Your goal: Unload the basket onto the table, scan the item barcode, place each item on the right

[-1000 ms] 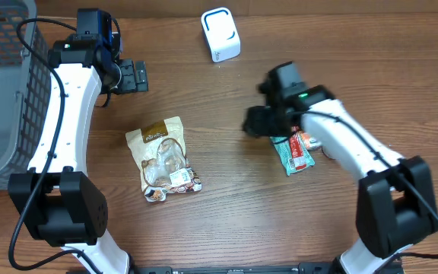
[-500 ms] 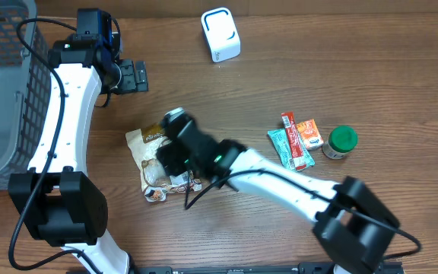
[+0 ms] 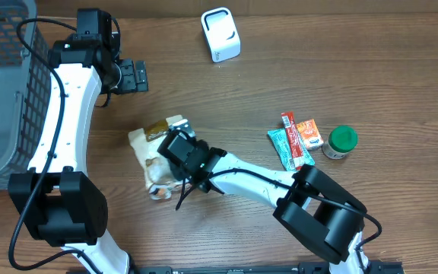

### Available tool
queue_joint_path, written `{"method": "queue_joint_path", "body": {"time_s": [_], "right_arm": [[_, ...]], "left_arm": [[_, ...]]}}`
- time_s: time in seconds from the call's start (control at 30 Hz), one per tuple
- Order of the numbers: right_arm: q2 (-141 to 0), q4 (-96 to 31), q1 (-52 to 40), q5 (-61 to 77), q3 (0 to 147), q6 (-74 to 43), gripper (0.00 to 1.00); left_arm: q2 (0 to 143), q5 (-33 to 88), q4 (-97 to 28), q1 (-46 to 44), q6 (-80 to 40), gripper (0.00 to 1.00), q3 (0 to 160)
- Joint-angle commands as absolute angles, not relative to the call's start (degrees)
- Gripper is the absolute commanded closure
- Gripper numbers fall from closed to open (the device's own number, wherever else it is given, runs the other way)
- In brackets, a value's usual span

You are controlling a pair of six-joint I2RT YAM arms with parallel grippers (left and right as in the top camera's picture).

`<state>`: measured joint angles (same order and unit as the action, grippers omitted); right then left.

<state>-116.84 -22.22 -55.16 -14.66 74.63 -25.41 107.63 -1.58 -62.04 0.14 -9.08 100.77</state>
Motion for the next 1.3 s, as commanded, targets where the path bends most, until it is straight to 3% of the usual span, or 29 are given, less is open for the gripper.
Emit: {"method": "queue_joint_path", "body": {"time_s": [0.0, 0.3, 0.6, 1.03, 1.27], "right_arm": [[-116.79, -27.68, -52.95, -23.66, 74.39, -32.69, 0.41], [-109.43, -43.55, -46.68, -24.10, 74.43, -46.46, 0.41], [-107.09, -50.98, -43.22, -16.67, 74.30, -46.44, 0.38], [-107.11, -48.49, -44.86, 14.66, 68.90, -42.74, 0.36], [-106.98, -50.43, -46.50, 18.22, 71.83, -39.33, 0.34]], "left_arm": [[107.48, -1.91, -61.87, 0.45, -9.87, 0.00, 101.73], [107.48, -1.91, -61.87, 0.45, -9.87, 0.00, 101.73], [107.48, -1.91, -61.87, 0.45, -9.87, 0.00, 101.73], [107.48, -1.93, -61.87, 0.45, -9.87, 0.00, 101.73], [107.48, -1.93, -61.87, 0.45, -9.87, 0.00, 101.73]]}}
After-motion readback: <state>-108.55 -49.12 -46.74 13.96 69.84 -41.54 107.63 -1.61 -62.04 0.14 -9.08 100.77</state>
